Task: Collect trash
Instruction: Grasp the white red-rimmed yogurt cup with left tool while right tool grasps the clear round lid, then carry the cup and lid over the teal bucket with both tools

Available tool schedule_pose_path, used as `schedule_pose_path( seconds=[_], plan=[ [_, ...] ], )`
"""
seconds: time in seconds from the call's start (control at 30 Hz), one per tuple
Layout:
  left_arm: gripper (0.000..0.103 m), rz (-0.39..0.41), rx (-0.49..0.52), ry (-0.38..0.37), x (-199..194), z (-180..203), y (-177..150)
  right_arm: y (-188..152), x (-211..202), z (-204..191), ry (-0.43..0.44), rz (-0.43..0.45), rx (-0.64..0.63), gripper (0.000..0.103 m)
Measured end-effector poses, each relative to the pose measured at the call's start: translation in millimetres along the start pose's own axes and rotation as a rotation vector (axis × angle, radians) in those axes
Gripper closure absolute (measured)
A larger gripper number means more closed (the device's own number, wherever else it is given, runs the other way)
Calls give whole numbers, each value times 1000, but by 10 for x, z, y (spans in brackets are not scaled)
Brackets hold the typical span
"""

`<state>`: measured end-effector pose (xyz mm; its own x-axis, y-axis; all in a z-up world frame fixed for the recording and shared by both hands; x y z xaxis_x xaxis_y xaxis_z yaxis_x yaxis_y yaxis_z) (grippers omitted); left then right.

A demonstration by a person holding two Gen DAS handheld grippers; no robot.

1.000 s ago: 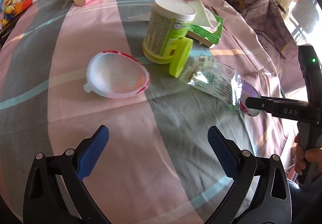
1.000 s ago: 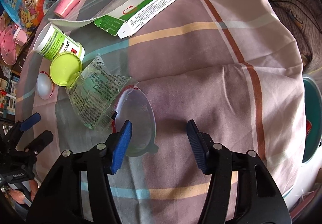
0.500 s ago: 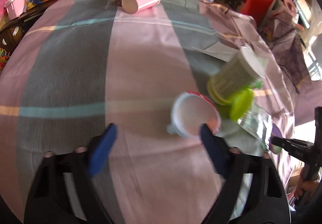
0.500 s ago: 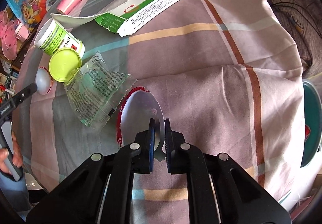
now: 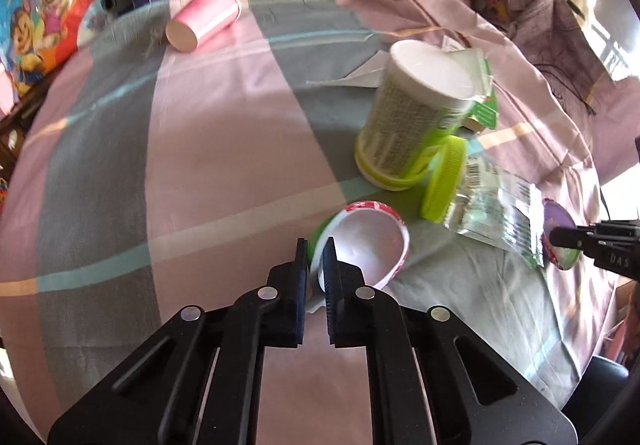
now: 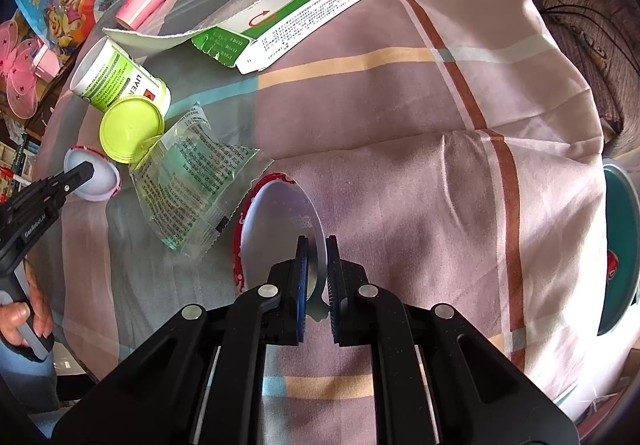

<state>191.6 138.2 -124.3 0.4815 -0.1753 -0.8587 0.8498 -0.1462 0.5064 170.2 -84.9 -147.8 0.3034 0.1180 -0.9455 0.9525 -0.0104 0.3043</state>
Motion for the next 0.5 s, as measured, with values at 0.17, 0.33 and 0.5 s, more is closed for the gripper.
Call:
schedule_pose_path(
  seconds=[0.17, 0.33, 0.5],
  plan=[
    [96, 30, -27, 9, -227, 48, -35, 16, -93, 117, 6, 30, 18, 96],
    [96, 67, -25, -14, -470, 207, 3, 5, -213, 261, 9, 64, 43, 96],
    [96, 87, 11, -53, -595, 516, 103, 1, -368, 433, 15, 104, 75, 96]
  ],
)
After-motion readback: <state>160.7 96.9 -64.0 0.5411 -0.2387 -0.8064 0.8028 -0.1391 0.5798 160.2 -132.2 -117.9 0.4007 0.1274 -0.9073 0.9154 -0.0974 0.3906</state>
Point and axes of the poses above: each gripper's, at about its wrist camera, not at the fingertips, and x roughly the way its jaws point, z to its right, y to its top, the point moved 8 cm from there along x, roughly the way its jaws point, and after that the axes turned 3 degrees about -y, right-handed, at the moved point
